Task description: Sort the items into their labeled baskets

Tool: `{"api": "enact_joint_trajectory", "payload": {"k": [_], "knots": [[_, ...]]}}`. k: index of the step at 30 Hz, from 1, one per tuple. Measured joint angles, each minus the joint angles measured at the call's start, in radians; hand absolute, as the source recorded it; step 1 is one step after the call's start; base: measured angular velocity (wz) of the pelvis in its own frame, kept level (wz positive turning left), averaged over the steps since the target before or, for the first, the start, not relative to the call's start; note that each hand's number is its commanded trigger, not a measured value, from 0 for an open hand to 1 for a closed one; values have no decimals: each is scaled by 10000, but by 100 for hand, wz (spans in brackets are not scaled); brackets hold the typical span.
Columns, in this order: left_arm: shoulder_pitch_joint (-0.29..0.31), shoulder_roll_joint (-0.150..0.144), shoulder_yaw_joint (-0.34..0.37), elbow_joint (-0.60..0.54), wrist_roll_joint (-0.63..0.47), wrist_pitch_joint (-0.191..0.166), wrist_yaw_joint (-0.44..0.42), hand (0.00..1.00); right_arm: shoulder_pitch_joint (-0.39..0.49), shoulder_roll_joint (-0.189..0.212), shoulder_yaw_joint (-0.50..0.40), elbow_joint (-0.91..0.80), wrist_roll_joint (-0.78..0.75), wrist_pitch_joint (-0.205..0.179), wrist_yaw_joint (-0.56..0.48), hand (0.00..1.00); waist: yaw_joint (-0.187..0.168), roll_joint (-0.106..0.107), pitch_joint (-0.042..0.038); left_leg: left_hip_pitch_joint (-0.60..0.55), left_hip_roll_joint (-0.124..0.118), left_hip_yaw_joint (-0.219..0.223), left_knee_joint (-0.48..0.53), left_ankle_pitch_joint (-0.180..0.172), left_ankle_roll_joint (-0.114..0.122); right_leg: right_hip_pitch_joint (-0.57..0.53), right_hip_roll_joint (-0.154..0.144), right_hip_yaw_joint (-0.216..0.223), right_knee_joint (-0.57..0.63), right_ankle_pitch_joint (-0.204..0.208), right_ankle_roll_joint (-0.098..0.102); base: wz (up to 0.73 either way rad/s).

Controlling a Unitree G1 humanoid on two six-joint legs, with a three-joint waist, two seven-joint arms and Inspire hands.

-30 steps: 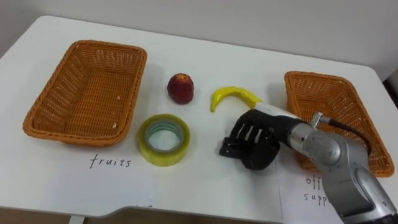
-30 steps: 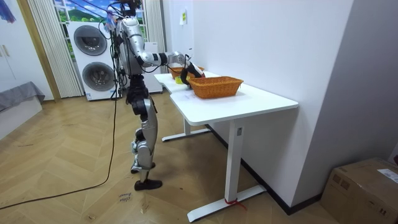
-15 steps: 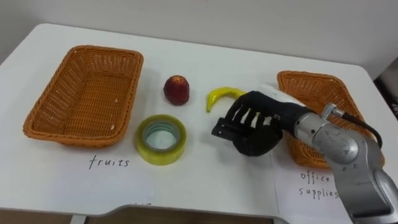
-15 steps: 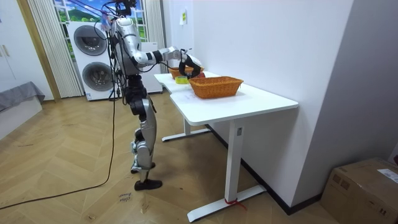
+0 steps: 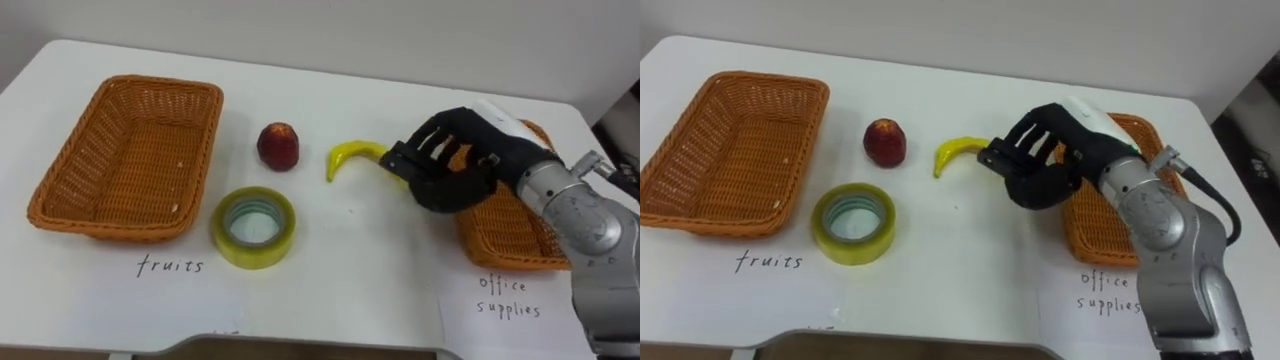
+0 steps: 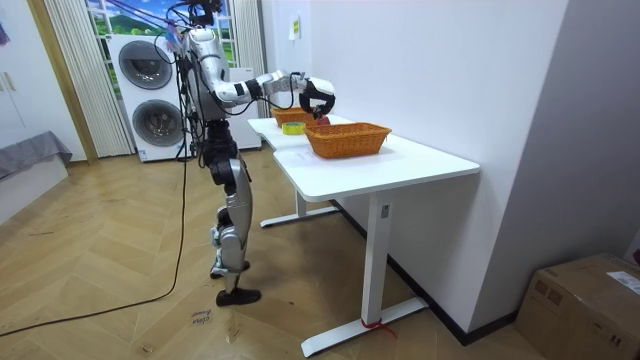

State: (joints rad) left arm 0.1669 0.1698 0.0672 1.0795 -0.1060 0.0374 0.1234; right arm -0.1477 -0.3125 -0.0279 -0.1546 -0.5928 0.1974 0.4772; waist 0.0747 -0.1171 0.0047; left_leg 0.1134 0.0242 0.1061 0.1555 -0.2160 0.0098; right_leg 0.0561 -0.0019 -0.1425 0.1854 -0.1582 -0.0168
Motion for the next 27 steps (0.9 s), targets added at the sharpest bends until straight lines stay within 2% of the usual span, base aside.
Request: {"api": "enact_joint_trajectory", "payload": {"k": [6,14,22,27], "knots": [[47,-4,301,11,13,-2,-64,0,0,-124,-303,7,752,-17,-484,100,-175,-125,58,-107,-4,-24,67,0,0,-3,-92,-148,-2,-1,1,2],[126,-21,497,3,24,-1,-112,0,22,-169,-1144,8,1121,-31,-935,100,-216,-133,28,-159,-21,-91,100,-3,5,7,-96,-260,14,2,6,2],[211,-33,551,3,129,14,-61,0,48,-168,-1217,8,1205,-33,-1424,100,-490,-93,1,-156,-19,-89,102,-3,4,-3,-96,-257,18,2,6,0],[213,-33,553,3,127,13,1,0,93,-167,-1379,333,1488,-245,-1975,100,-561,-94,-4,-149,-10,-88,125,-2,5,1,-121,-248,21,2,6,0]]}}
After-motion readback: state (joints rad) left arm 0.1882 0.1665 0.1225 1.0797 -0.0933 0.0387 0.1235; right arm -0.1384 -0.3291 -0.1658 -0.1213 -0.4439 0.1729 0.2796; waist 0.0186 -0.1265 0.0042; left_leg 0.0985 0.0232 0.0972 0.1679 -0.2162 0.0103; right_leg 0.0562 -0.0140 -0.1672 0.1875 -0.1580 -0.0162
